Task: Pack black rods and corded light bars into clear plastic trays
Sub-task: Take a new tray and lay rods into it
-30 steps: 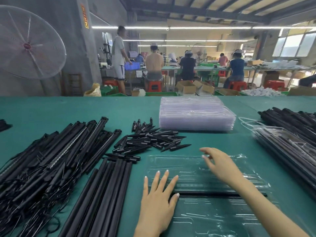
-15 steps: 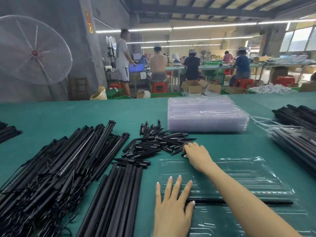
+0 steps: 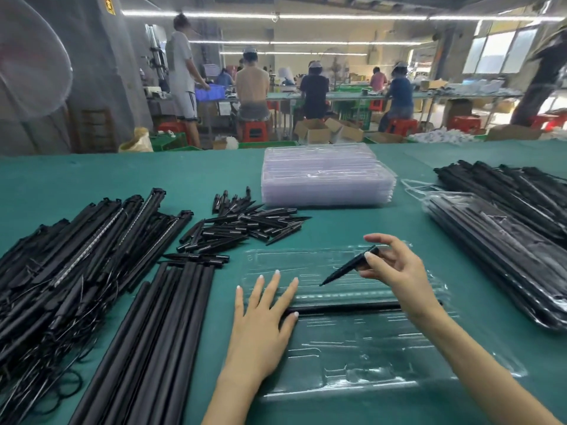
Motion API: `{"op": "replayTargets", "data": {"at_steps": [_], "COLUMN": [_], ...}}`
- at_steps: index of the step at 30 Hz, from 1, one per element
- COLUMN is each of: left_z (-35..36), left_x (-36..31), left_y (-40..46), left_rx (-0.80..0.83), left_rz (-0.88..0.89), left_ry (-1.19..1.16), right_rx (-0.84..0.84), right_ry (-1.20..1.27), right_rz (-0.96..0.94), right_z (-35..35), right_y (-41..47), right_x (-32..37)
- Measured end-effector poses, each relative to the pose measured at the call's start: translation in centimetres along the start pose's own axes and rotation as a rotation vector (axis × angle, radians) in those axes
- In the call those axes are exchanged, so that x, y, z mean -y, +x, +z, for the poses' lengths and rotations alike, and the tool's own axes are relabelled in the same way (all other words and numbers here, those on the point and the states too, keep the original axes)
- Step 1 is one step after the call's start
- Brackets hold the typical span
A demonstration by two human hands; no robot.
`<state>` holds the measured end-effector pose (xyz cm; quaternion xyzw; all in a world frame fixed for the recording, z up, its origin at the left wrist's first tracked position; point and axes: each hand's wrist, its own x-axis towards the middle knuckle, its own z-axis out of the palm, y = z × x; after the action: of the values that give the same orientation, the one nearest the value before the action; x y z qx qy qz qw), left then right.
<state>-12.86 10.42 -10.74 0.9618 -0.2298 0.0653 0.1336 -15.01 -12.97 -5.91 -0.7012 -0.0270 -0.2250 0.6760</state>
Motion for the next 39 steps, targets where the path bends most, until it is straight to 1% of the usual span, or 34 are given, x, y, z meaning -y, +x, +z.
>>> {"op": "replayTargets", "data": {"at_steps": [2,4,6,8,11,13,14,17,18,20,25,27,29,36,39], "left_z": [-0.5,-1.0,-1.3,-1.3,-1.1,-1.2,-1.2,-1.1,-1.1,-1.0,-0.9,-0.8,-0.8,-0.6,-0.6], "left_x": [-0.2,-0.7,-1.1,-1.4,-1.3,-1.3,-1.4,-1.5,-1.5,-1.5,-1.5,-1.5,-1.6,-1.4,-1.5], "left_y": [-0.1,-0.3,-0.5,-0.7,-0.7,-0.8,-0.8,-1.0,-1.1,-1.1,-1.2,-1.1,-1.1,-1.1,-1.1], "left_rx": [-0.014,-0.035,-0.006,0.054,0.087,0.095,0.099,0.102,0.102,0.1,0.103,0.102,0.103,0.095,0.088], "left_rz": [0.105,0.247,0.367,0.42,0.401,0.387,0.384,0.38,0.377,0.37,0.363,0.359,0.358,0.357,0.364], "left_ry": [-0.011,-0.056,-0.12,-0.149,-0.173,-0.184,-0.19,-0.214,-0.22,-0.235,-0.262,-0.267,-0.271,-0.288,-0.3], "right_rx": [-0.033,-0.103,-0.158,-0.184,-0.176,-0.111,-0.048,0.227,0.303,0.388,0.478,0.514,0.516,0.536,0.509], "right_ry": [0.034,0.05,0.01,-0.018,-0.023,-0.094,-0.125,-0.182,-0.236,-0.375,-0.519,-0.54,-0.554,-0.573,-0.534], "right_rz": [0.051,0.081,0.079,0.072,0.088,0.101,0.116,0.212,0.234,0.234,0.225,0.201,0.172,0.168,0.189], "right_z": [-2.3,-4.2,-5.7,-6.5,-6.7,-6.7,-6.7,-6.7,-6.8,-7.3,-8.5,-8.3,-8.1,-8.4,-9.2], "right_y": [-1.1,-1.9,-2.2,-2.2,-2.1,-2.2,-2.3,-2.8,-2.9,-3.1,-3.4,-3.5,-3.4,-3.5,-3.5], "right_x": [-0.1,0.0,0.2,0.4,0.2,0.0,0.0,0.2,0.2,0.3,0.7,0.6,0.3,0.6,0.8]}}
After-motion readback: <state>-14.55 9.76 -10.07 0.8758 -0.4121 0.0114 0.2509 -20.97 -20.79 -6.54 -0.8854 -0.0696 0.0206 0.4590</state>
